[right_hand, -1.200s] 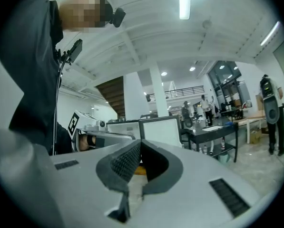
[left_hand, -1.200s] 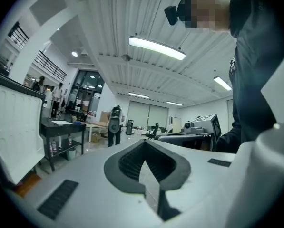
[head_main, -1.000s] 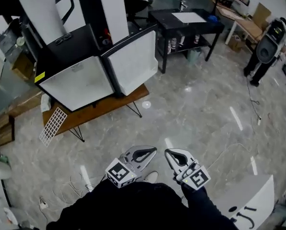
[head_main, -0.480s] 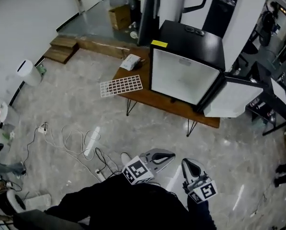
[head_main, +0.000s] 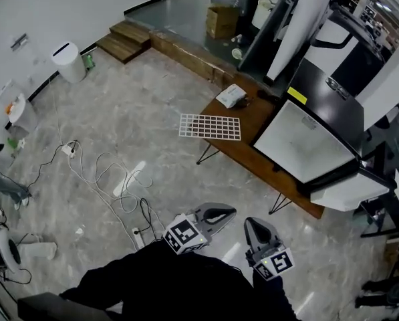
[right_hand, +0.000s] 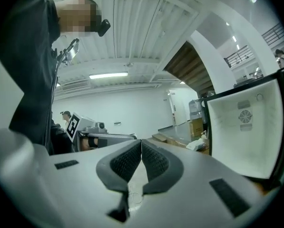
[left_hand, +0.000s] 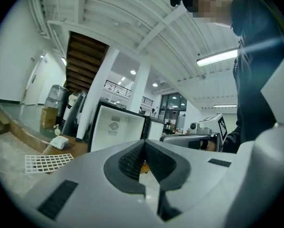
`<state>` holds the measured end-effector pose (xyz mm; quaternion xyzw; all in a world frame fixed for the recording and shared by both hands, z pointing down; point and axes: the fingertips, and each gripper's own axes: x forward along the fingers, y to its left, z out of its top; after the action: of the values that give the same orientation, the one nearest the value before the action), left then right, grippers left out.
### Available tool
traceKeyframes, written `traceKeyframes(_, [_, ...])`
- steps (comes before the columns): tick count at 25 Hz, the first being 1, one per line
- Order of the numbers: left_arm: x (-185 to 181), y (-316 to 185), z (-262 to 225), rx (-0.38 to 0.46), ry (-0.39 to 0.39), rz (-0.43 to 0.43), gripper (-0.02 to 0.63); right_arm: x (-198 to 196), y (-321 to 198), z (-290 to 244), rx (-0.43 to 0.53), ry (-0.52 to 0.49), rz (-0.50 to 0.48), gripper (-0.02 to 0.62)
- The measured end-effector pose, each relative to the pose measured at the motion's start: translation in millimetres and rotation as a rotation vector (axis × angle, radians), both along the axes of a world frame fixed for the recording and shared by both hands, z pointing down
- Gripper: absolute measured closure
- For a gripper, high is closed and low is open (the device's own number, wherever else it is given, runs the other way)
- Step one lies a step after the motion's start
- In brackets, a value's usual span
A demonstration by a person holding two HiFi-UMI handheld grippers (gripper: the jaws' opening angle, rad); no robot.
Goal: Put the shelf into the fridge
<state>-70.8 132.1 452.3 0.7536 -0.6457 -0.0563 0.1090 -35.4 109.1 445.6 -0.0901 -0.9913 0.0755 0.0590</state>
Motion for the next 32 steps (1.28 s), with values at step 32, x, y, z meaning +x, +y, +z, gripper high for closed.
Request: traceKeyframes(32, [-321, 4, 33, -0.005, 0.043, -0.518, 0.600, -331, -25, 34, 0.046, 0.012, -0.411, 0.589])
